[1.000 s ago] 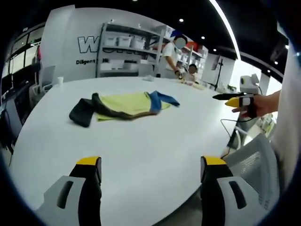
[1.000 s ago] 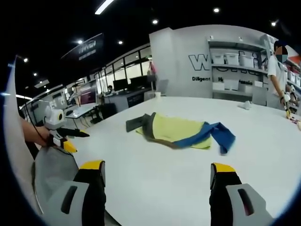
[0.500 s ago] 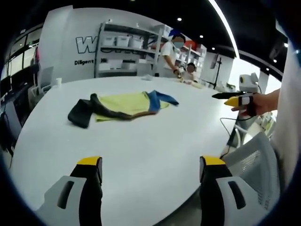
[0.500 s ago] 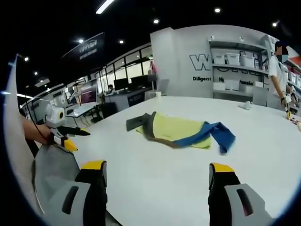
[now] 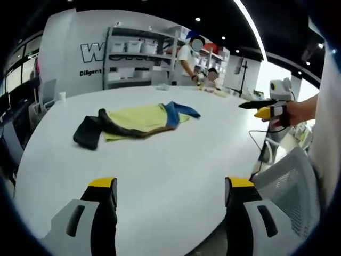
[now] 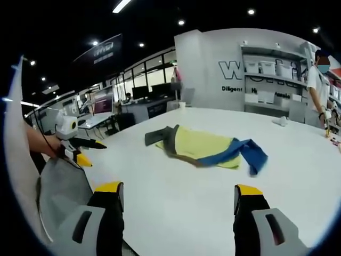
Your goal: Fold the garment on the visible template until the final outline fits inside the template.
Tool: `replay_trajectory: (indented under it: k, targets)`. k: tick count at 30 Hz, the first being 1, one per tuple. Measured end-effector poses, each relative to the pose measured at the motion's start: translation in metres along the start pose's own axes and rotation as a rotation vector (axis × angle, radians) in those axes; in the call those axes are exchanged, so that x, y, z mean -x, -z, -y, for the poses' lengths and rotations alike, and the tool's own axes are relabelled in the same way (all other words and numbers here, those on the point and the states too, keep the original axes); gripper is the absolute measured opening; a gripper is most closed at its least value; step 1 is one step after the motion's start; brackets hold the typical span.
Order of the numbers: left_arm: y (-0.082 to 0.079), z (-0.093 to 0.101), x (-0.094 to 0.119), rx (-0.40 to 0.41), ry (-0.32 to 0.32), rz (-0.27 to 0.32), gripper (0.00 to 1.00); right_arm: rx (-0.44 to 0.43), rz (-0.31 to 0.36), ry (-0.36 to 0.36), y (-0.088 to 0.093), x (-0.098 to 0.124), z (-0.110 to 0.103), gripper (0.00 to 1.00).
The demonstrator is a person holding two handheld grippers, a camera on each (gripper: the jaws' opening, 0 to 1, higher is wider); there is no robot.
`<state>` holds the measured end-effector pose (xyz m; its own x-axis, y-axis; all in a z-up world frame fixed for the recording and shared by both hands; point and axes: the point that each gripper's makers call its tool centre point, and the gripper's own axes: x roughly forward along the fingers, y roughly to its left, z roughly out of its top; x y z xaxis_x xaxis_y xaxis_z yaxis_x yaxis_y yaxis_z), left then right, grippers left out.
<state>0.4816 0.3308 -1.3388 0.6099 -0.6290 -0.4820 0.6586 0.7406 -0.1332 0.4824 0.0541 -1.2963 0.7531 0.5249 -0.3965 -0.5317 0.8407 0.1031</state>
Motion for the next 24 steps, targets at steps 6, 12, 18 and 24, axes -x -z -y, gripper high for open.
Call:
replay_trajectory:
  k: [6,12,18,24]
  targets:
    - [-0.007,-0.003,-0.006,-0.024,0.009,-0.005,0.81,0.02,-0.008,-0.01,-0.001,-0.003,0.004,0.79]
    - [-0.011,-0.008,-0.016,-0.052,0.021,-0.02,0.79,0.051,-0.024,-0.026,-0.003,-0.009,0.012,0.73]
    - [-0.016,-0.013,-0.028,-0.088,0.037,-0.037,0.77,0.078,-0.047,-0.045,-0.002,-0.017,0.023,0.65]
    - [-0.025,-0.029,-0.041,-0.126,0.034,-0.047,0.71,0.119,-0.07,-0.061,-0.003,-0.028,0.034,0.57]
